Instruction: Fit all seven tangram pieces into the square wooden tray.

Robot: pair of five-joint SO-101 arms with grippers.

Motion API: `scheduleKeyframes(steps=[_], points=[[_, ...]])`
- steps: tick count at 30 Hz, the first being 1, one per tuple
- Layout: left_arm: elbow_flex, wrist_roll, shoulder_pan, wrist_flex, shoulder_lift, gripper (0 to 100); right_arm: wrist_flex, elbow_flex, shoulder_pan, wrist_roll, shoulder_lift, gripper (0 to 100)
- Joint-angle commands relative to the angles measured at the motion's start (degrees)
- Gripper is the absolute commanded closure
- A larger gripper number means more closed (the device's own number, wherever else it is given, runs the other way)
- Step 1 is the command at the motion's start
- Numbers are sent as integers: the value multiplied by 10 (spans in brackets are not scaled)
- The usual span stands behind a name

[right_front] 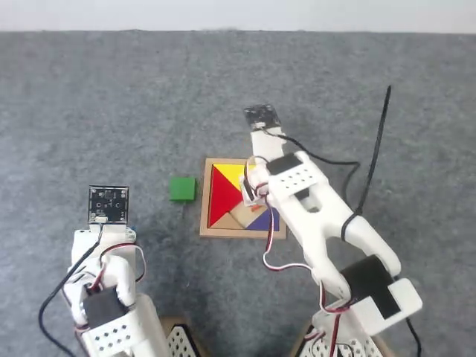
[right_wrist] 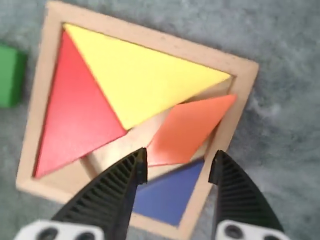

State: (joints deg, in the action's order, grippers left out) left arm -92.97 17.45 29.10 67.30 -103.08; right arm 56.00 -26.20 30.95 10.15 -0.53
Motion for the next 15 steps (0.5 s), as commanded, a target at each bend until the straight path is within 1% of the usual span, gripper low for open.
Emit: scheduleKeyframes(steps=[1,3,6,9,13,15], points=[[1,5,-1,2,-11,985,58,69,-5,-63,9,795],[1,5,-1,2,-11,985,52,85,-11,-84,4,831],[1,5,-1,2,-11,985,-7,84,-11,-106,-2,883],[1,5,0,2,-11,985,-12,85,14,-115,-18,921],[1,5,0,2,-11,985,-9,83,35,-178,-48,993],[1,5,0,2,-11,985,-9,83,27,-202,-68,987]])
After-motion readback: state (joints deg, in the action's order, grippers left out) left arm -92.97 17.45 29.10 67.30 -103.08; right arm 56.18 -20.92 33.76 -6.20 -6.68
